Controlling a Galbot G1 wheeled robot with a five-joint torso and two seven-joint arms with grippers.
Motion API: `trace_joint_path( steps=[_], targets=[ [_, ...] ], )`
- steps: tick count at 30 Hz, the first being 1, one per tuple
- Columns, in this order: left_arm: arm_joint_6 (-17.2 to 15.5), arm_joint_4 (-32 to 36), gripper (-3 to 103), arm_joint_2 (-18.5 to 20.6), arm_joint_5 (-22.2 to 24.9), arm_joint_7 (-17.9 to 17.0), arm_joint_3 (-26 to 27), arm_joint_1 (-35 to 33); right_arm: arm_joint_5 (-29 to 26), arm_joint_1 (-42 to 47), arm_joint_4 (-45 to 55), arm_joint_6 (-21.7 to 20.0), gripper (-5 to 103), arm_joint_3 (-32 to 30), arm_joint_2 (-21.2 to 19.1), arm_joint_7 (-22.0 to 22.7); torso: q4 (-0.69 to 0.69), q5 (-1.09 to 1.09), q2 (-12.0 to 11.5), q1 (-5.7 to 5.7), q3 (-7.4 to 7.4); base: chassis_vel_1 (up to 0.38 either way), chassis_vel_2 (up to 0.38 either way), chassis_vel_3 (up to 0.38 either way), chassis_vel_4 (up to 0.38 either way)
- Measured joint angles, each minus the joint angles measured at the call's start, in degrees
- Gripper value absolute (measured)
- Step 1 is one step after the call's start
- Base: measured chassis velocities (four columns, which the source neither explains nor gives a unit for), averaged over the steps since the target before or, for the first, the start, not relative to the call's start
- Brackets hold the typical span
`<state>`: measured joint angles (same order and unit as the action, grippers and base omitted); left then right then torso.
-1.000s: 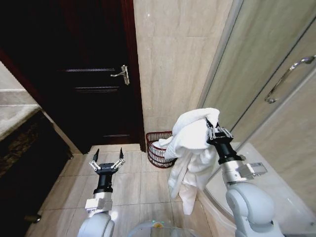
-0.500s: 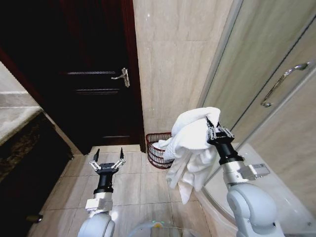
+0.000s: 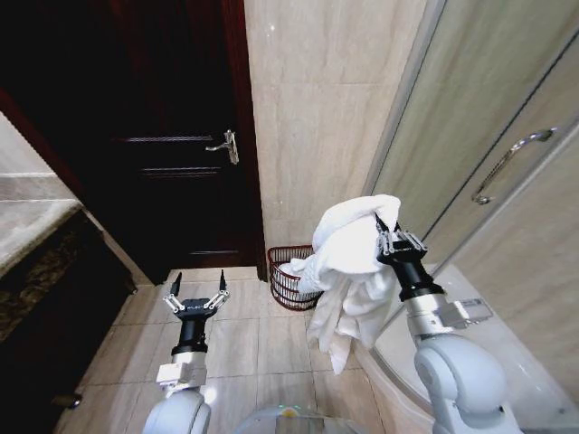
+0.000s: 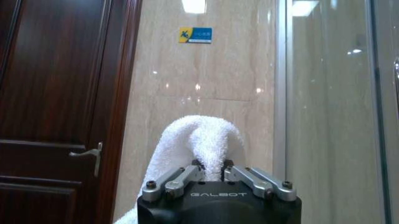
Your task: Discard the used towel into the hamper.
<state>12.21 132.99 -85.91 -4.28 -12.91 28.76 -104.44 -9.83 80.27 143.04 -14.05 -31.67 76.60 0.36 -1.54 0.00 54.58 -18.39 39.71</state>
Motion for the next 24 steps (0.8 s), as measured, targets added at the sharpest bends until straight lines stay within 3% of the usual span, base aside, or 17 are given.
trace_joint_path(
  steps=[24],
  targets=[
    [0.13, -1.64, 100, 0.11, -0.14, 0.37, -0.16, 0.33, 0.63, -0.89, -0.28, -0.21, 12, -0.01, -0.4, -1.58, 0.0, 0.0, 6.65, -2.96, 3.69, 0.0, 0.0, 0.0, 0.0]
  ],
)
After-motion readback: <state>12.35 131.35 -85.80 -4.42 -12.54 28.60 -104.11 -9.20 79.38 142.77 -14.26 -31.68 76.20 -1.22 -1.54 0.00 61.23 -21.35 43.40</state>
